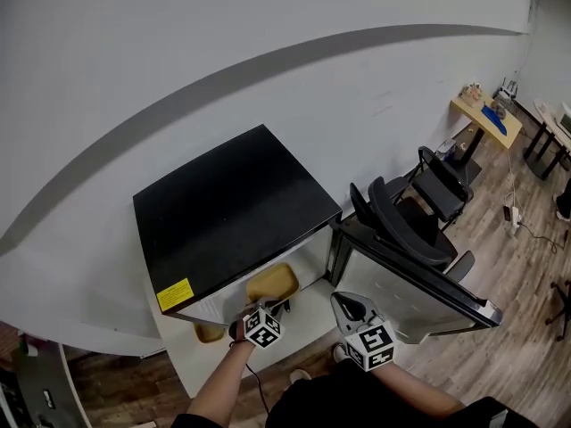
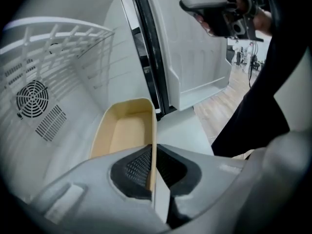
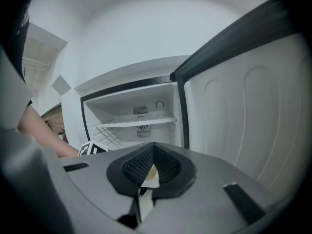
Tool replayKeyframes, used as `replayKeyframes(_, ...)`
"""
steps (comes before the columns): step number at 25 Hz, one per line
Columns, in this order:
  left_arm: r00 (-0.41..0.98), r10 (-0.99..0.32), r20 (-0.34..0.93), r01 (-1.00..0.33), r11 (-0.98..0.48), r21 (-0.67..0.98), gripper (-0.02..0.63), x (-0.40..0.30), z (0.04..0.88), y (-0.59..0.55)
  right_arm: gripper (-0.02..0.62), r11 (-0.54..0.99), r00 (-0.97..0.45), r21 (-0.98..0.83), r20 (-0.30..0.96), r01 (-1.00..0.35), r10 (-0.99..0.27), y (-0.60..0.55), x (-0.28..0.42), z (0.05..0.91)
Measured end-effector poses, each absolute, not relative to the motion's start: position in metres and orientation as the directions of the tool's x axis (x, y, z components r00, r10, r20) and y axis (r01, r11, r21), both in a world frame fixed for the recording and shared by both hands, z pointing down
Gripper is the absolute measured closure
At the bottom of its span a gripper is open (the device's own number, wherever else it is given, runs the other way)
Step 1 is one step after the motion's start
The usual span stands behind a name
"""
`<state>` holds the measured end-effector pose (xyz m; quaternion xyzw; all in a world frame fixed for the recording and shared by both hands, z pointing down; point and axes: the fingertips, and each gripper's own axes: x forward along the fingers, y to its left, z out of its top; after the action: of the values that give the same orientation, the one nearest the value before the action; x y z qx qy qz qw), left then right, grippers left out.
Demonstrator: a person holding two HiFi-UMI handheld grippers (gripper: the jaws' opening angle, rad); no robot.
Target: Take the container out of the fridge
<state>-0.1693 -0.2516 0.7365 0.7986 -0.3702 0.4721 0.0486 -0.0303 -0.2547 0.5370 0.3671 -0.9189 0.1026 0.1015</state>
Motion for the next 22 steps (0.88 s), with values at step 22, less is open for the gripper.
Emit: replayKeyframes(22, 0.357, -0.814, 0.458, -0.922, -0.386, 0.033, 0.58, -0.155, 0.622, -0.172, 0.6, 0.778, -0.754, -0.082, 0.328, -0.623, -0.569, -0.243, -0.066, 0.557)
